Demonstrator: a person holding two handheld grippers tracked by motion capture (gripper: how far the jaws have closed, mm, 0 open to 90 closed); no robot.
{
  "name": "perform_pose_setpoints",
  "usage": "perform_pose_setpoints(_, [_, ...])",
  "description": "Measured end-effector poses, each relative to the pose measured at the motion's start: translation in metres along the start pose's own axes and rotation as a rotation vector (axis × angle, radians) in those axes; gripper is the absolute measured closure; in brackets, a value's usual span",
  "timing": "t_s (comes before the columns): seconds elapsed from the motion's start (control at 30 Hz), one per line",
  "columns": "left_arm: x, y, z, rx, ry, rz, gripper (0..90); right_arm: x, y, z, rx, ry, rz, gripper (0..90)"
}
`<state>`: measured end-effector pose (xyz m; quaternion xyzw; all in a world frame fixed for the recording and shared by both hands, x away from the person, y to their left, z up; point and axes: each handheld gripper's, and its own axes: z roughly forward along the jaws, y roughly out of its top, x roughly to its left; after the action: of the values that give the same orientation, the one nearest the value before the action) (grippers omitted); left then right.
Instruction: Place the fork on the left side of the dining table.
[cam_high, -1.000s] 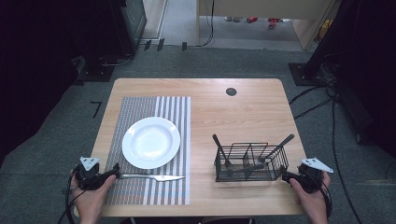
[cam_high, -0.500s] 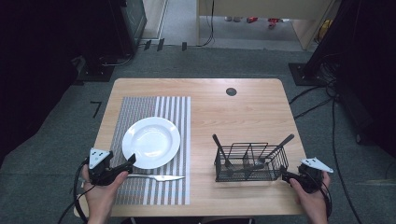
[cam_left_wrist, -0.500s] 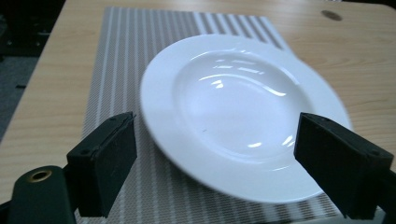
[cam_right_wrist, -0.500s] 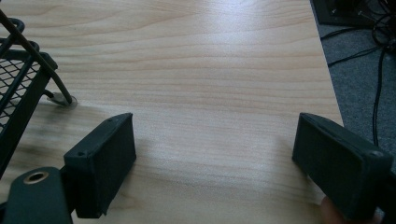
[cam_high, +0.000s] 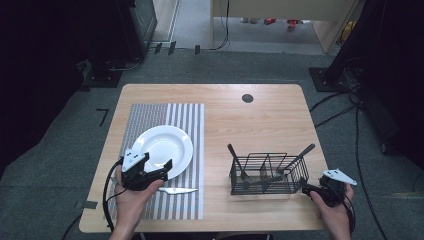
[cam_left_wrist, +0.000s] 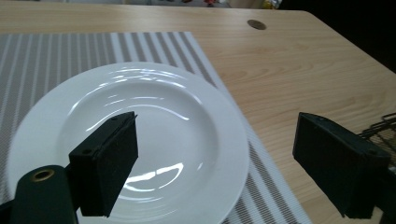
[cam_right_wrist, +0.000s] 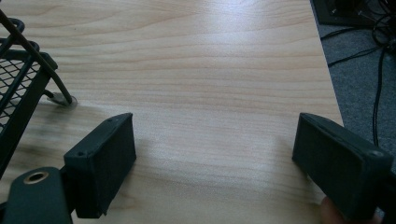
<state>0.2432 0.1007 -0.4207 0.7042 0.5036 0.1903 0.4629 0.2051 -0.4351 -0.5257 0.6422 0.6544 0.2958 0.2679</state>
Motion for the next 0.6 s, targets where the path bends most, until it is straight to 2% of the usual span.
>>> perform_pose_setpoints(0.2, [-0.024, 0.012, 0.012, -0.003, -0.091, 0.014, 18.5, 0.000, 0.000, 0.000, 0.000, 0.000, 0.000, 12.9])
perform_pose_setpoints(0.23, [-0.029, 0.014, 0.014, -0.002, -0.103, 0.016, 20.7, 0.000, 0.000, 0.000, 0.000, 0.000, 0.000, 12.9])
perform_pose_setpoints(0.47, [-0.059, 0.023, 0.029, -0.007, -0.182, 0.029, 21.2, 0.000, 0.000, 0.000, 0.000, 0.000, 0.000, 12.9])
perform_pose_setpoints(0.5, [-0.059, 0.023, 0.029, -0.007, -0.182, 0.029, 21.6, 0.000, 0.000, 0.000, 0.000, 0.000, 0.000, 12.9])
perform_pose_setpoints(0.6, [-0.068, 0.025, 0.034, 0.003, -0.217, 0.032, 22.5, 0.000, 0.000, 0.000, 0.000, 0.001, 0.000, 12.9])
